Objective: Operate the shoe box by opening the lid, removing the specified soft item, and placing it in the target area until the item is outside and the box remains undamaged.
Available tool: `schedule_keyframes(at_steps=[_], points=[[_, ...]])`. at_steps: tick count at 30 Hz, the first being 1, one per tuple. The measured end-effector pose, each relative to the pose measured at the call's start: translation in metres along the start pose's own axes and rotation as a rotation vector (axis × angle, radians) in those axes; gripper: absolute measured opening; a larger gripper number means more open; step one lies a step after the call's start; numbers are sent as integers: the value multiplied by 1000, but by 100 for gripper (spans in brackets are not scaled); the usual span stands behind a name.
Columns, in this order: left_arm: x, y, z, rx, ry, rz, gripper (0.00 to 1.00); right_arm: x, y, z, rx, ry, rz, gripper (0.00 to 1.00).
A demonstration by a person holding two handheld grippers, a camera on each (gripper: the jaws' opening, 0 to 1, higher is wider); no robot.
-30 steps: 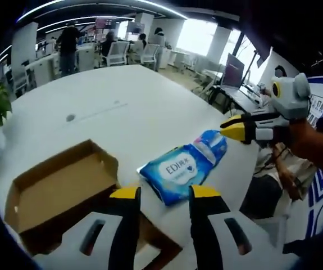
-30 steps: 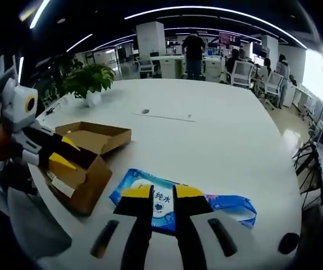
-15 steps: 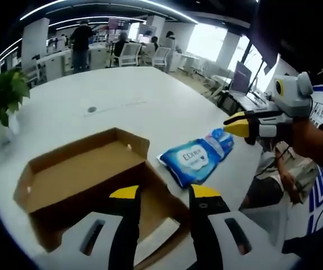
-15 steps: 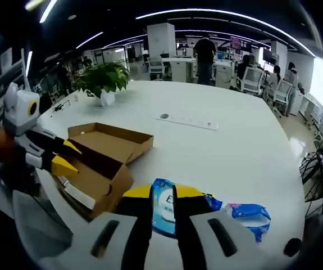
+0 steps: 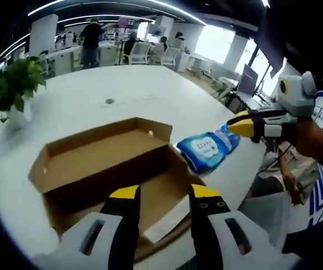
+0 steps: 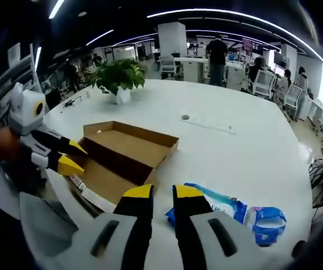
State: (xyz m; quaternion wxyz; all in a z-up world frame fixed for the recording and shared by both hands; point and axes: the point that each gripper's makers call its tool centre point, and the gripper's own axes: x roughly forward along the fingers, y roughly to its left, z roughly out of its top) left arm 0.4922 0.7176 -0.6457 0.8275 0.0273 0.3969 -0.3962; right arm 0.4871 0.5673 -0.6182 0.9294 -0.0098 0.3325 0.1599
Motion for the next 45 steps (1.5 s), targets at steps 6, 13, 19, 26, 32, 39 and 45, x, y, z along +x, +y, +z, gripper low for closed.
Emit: schedule_keyframes(at_steps=[6, 13, 19, 26, 32, 39, 45], points=[[-7, 11, -20, -19, 30, 4, 34, 12, 25, -5, -17, 19, 39, 12], [-10, 24, -41, -42, 70, 4, 34, 24, 46, -8, -39, 42, 76, 12], [-7, 24, -56, -49, 134, -23, 34, 33, 57, -10, -56, 64, 100, 12], [3, 30, -64, -51, 190, -39, 34, 43, 66, -17, -65, 102, 132, 12], [9, 30, -71, -51, 231, -59, 34, 51, 73, -25, -69, 137, 160, 13], [19, 34, -75, -20, 275, -57, 34, 58, 81, -32, -76, 169, 187, 13], [30, 37, -76, -4, 312, -63, 34, 65, 85, -37, -76, 191, 208, 13]])
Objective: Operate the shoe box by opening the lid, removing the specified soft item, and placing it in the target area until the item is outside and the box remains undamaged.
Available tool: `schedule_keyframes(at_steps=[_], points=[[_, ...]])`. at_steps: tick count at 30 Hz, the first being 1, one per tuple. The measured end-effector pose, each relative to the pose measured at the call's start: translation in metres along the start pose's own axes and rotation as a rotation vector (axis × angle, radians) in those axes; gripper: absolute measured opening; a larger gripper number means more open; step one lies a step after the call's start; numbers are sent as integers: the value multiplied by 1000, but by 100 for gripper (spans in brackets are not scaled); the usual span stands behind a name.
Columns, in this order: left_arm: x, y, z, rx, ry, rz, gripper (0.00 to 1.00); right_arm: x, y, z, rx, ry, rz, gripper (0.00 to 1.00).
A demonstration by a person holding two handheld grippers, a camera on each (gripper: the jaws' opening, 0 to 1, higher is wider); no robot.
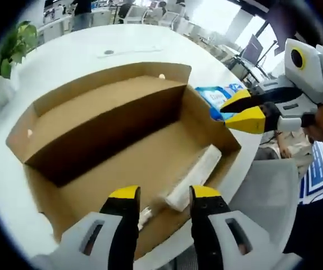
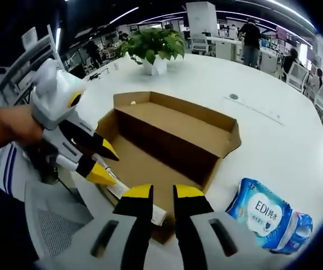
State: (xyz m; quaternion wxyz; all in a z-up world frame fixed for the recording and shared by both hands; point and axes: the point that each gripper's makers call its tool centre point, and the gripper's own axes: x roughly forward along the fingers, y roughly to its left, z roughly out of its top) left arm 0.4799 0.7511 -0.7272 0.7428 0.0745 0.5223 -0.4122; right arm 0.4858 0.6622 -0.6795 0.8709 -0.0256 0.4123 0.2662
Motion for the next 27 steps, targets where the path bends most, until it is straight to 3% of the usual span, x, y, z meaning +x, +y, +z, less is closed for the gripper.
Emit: schedule_keyframes(at_steps=[10, 15, 23, 27], points=[[11, -7, -1, 36, 55, -42, 34, 12, 2, -5, 3, 25, 28, 13], [18, -4, -10, 42, 81, -39, 34, 15, 9, -12, -5, 47, 58, 13], [19, -1, -3, 22, 60, -37, 36, 20, 16, -24, -10, 87, 96, 15], [20, 0, -2, 21, 53, -38, 36, 23, 21, -28, -52, 107, 134, 20]])
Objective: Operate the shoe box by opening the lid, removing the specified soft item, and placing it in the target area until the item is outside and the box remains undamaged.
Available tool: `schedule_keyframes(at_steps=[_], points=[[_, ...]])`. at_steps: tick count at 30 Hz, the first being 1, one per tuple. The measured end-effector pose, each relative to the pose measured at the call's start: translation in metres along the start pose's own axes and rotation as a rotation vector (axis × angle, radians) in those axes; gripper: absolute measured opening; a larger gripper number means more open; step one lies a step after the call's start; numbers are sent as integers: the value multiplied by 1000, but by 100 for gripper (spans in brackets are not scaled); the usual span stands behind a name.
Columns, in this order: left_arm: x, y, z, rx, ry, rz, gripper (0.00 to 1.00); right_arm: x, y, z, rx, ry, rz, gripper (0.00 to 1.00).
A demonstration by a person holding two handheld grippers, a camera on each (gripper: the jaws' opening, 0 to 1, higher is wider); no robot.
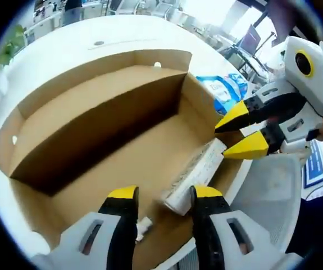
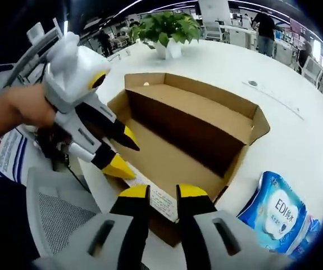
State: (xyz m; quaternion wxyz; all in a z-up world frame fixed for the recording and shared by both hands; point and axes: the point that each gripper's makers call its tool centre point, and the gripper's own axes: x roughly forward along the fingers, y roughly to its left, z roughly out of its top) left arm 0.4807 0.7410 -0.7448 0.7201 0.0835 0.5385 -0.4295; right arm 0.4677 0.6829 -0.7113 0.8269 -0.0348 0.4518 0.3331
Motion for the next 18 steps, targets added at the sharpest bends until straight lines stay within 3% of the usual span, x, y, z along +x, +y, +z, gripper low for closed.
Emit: schedule_keyframes(at_steps=[6, 7, 13, 18], points=[[1, 1, 3, -8, -13, 1, 36, 7, 2, -3, -102, 75, 48, 25], [2, 1, 3, -16, -14, 1, 37, 8, 4, -8, -127, 120, 73, 26], [2, 2, 4, -27, -26, -3, 37, 18, 10, -19, -296, 229, 142, 24], [1, 3, 5, -34, -32, -5, 37, 29, 10, -21, -344, 286, 155, 23]])
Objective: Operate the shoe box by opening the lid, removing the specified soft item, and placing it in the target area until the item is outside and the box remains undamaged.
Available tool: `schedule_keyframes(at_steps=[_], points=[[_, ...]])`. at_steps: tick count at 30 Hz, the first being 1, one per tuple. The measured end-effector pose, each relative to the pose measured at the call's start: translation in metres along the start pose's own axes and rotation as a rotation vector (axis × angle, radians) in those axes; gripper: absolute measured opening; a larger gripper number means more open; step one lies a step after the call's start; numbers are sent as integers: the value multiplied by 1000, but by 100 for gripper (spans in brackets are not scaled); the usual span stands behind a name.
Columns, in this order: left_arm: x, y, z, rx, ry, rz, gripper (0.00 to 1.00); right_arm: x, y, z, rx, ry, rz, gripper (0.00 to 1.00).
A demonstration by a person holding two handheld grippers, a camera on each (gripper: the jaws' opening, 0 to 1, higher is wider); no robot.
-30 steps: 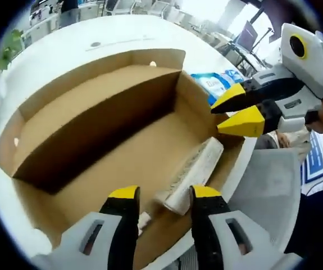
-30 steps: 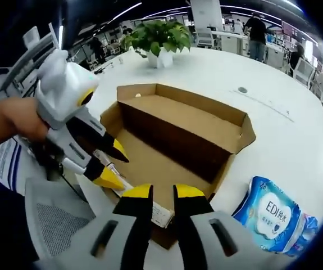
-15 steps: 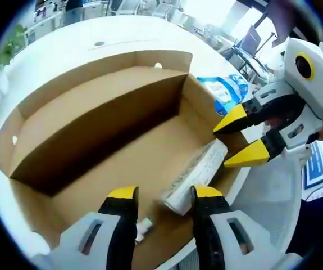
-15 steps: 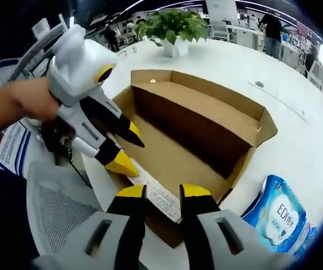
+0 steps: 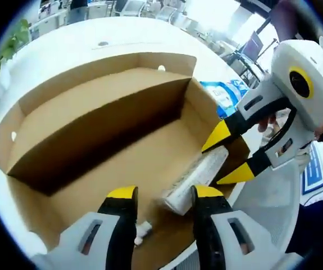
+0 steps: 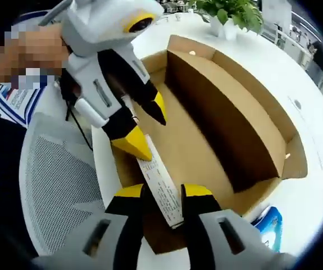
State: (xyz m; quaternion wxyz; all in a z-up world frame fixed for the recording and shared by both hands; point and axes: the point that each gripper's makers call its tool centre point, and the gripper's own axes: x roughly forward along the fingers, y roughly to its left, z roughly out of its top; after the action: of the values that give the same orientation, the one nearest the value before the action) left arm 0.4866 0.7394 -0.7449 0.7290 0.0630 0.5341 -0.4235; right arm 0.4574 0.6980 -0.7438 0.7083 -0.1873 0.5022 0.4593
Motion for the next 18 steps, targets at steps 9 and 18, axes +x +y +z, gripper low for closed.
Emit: schedule_keyframes(at_steps=[9, 18], points=[[0, 0, -1, -4, -8, -13, 36, 11, 2, -2, -49, 51, 67, 21], [-10, 2, -2, 7, -28, -29, 36, 11, -1, 1, -127, 63, 91, 17]])
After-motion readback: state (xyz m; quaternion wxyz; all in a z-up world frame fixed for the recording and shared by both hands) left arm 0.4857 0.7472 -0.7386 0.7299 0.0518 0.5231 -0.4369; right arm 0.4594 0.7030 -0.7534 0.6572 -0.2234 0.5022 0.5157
